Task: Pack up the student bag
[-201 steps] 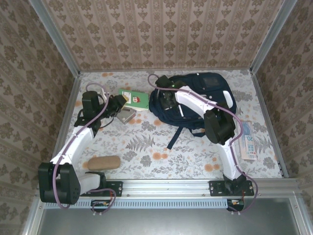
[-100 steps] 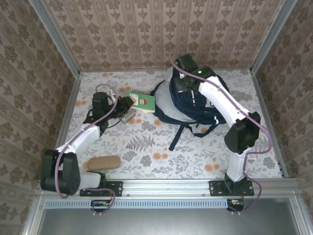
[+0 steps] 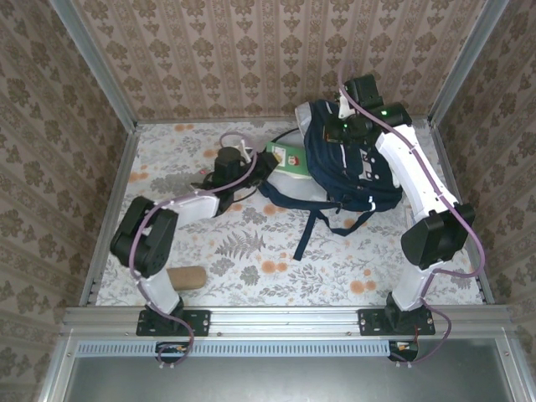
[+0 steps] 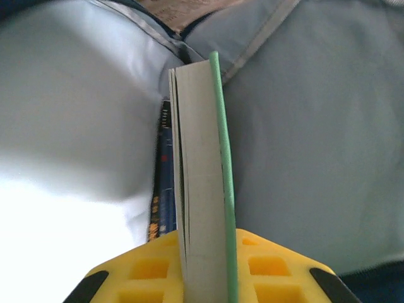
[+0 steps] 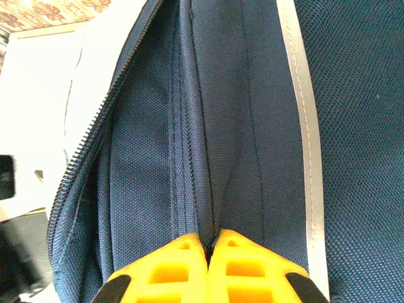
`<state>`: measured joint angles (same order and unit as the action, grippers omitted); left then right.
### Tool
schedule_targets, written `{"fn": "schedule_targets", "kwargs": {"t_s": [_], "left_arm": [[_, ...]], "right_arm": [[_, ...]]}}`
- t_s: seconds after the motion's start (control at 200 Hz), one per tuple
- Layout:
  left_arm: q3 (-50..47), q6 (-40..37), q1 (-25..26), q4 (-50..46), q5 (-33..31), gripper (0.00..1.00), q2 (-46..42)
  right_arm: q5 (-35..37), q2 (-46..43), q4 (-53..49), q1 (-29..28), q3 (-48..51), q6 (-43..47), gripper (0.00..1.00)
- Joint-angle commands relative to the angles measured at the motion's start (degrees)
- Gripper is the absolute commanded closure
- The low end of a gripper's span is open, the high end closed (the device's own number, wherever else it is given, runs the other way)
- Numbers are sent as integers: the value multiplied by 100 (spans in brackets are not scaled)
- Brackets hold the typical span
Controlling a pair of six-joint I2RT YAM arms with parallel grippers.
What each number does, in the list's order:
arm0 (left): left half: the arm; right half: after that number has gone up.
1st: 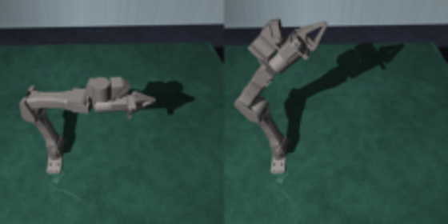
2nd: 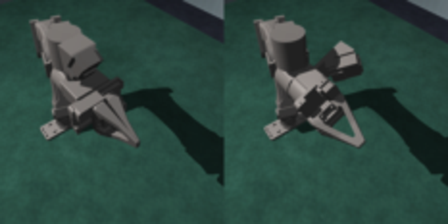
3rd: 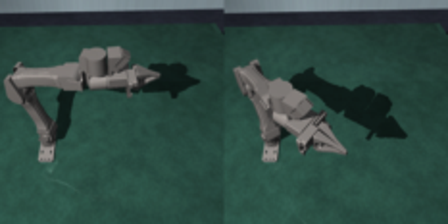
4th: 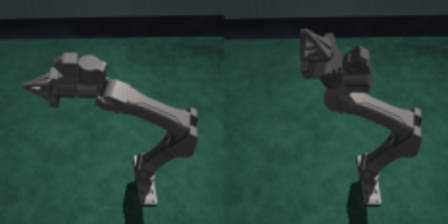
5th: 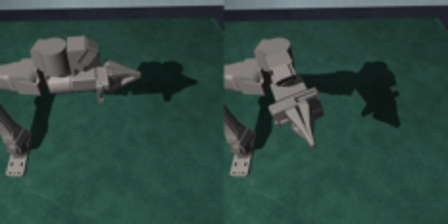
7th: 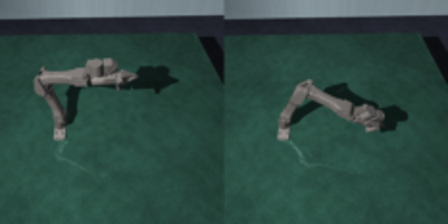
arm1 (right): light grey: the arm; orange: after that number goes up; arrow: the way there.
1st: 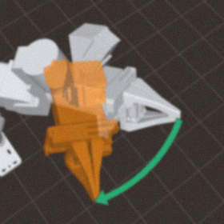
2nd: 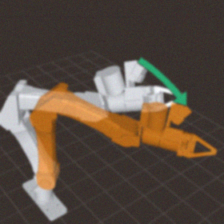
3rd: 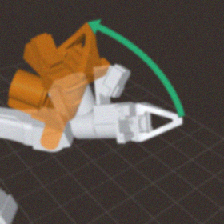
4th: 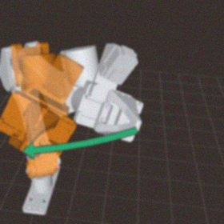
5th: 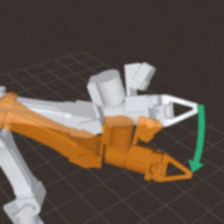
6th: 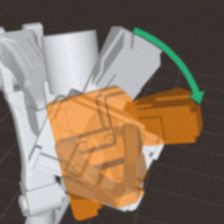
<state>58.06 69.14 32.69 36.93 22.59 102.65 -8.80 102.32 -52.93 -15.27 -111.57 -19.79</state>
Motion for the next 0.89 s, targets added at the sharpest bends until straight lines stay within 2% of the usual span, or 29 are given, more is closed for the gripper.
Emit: {"fn": "schedule_targets", "kwargs": {"t_s": [0.0, 0.16, 0.395, 0.57, 0.605, 0.665, 0.775, 0.89], "left_arm": [[576, 315, 283, 779, -269, 100, 526], [1338, 389, 637, 761, -357, 100, 1306], [2252, 281, 1115, 2, -526, 100, 2138], [2561, 87, 1457, -818, -688, 93, 2399], [2574, 74, 1507, -945, -716, 87, 2417], [2576, 90, 1565, -1166, -777, 67, 2426], [2501, 62, 1541, -1298, -814, 45, 2309], [2262, -255, 1454, -1713, -1074, 31, 1871]], "right_arm": [[-535, -467, 702, -29, -127, -247, 100], [-605, -503, 765, -25, -9, -305, 100], [-702, -524, 880, -15, 135, -363, 100], [-735, -551, 878, 19, 161, -361, 100], [-729, -568, 888, 23, 191, -359, 100], [-729, -597, 930, 39, 272, -368, 100], [-747, -669, 1018, 83, 469, -402, 100], [-756, -759, 1128, 95, 672, -414, 100]]}}
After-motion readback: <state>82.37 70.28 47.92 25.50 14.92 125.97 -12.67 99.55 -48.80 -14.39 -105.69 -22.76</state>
